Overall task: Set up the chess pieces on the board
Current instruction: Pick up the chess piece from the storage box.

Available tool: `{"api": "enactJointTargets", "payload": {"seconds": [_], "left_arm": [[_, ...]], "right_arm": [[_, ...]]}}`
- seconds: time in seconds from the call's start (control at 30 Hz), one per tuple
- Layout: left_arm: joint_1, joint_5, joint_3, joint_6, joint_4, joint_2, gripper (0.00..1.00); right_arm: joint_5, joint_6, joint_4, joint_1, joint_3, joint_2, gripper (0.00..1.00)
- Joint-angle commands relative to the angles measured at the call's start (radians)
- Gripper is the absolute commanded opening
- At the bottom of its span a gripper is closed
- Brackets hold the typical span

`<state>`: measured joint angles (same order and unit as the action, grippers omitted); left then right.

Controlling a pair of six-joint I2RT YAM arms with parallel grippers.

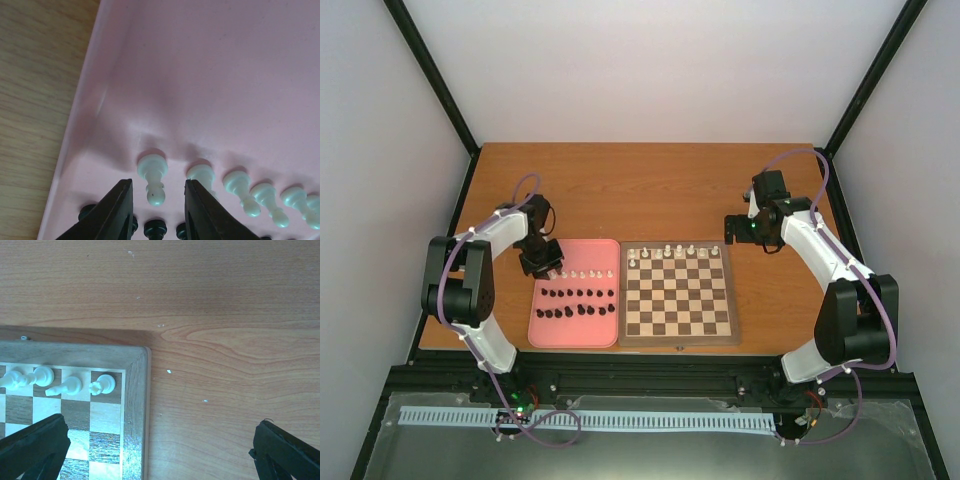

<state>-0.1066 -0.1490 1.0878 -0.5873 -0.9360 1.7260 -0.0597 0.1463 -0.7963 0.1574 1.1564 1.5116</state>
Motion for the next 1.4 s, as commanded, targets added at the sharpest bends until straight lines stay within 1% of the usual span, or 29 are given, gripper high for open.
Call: {"api": "enactJointTargets", "payload": {"seconds": [0.0, 0.1, 0.2, 0.4, 0.53, 0.63, 0.67, 0.77, 0.87, 1.03, 1.13, 1.23, 1.37], "left_arm": [[0.013, -0.010, -0.008, -0.009, 0.021, 0.007, 0.31], [0.013, -0.008, -0.007, -0.009, 0.026, 0.014, 0.28], [0.012, -0.003, -0.004, -0.008, 0.028, 0.025, 0.23], [0.013, 0.006, 0.007, -0.001, 0.033, 0.045, 0.22], [0.015, 0.008, 0.019, 0.008, 0.029, 0.056, 0.13], [0.017, 0.013, 0.029, 0.016, 0.019, 0.054, 0.11], [0.016, 0.016, 0.034, 0.020, 0.013, 0.053, 0.11], [0.016, 0.024, 0.053, 0.040, -0.013, 0.049, 0.05], [0.017, 0.026, 0.091, 0.069, -0.058, 0.042, 0.02], [0.005, 0.028, 0.181, 0.109, -0.141, 0.001, 0.01], [-0.054, 0.034, 0.258, 0.119, -0.199, -0.010, 0.01], [-0.169, 0.047, 0.351, 0.119, -0.262, 0.007, 0.01], [-0.344, 0.064, 0.498, 0.096, -0.307, 0.054, 0.01]], "right_arm": [[0.006, -0.004, -0.002, -0.009, -0.012, -0.003, 1.00], [0.005, -0.004, -0.001, -0.009, -0.012, -0.001, 1.00], [0.007, -0.004, -0.001, -0.009, -0.014, -0.001, 1.00], [0.007, -0.004, -0.001, -0.009, -0.019, -0.003, 1.00], [0.008, -0.004, -0.001, -0.009, -0.018, -0.001, 1.00], [0.008, -0.004, -0.002, -0.009, -0.017, -0.001, 1.00], [0.009, -0.004, -0.003, -0.009, -0.017, -0.002, 1.00], [0.011, -0.004, -0.001, -0.009, -0.018, -0.004, 1.00], [0.009, -0.002, 0.001, -0.009, -0.020, -0.006, 1.00], [0.005, -0.001, 0.006, -0.009, -0.020, -0.004, 1.00], [0.003, 0.001, 0.006, -0.009, -0.018, -0.002, 1.00], [0.003, 0.000, 0.005, -0.009, -0.014, -0.002, 1.00], [0.006, 0.004, 0.002, -0.009, -0.011, -0.002, 1.00]]}}
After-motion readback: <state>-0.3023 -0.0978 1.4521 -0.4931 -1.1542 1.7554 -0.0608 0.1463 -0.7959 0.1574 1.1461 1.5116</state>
